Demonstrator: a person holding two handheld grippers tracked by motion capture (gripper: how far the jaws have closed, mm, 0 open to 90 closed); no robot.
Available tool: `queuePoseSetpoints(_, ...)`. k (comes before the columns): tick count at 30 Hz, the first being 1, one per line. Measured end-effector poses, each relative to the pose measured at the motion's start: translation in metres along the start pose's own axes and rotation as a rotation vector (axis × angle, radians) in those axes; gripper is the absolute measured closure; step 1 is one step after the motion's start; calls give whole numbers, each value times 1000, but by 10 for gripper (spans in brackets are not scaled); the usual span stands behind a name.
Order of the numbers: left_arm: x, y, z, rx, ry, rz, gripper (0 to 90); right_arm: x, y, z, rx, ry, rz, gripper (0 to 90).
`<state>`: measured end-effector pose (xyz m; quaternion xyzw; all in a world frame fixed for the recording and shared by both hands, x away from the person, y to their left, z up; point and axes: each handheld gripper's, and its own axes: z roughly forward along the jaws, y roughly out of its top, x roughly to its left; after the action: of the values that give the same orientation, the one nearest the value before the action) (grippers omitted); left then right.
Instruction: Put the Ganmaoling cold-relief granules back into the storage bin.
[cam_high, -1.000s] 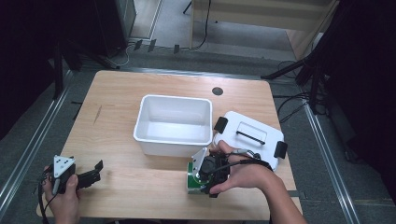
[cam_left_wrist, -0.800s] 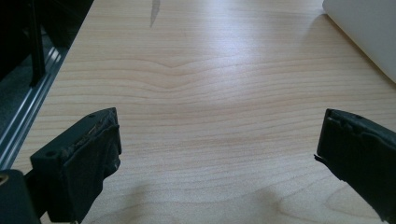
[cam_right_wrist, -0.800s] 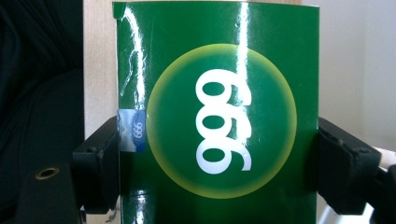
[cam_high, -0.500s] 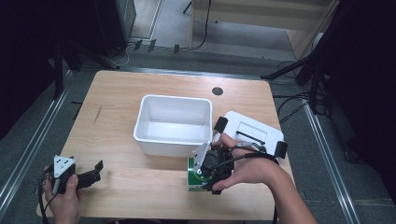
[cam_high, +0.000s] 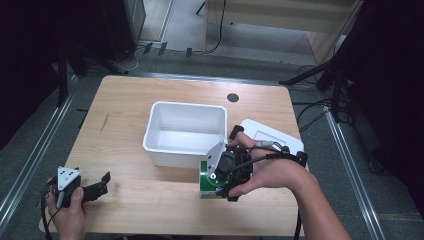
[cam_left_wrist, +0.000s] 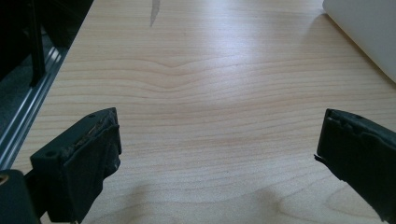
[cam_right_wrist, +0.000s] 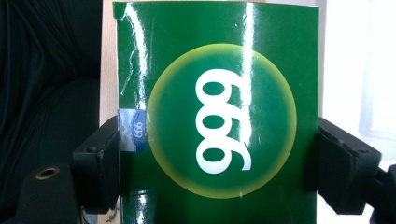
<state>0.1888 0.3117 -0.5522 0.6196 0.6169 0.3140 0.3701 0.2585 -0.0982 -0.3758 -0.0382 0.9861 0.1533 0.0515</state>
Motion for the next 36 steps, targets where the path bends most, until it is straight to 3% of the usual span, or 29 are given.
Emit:
queuePoseSetpoints(17, 0, 0, 0, 3, 0, 2, 2, -21, 15, -27, -12, -28, -7, 161)
queuePoseSetpoints(36, 1, 0, 0, -1, -3, -5, 2, -50, 30, -40, -36, -48, -5, 162)
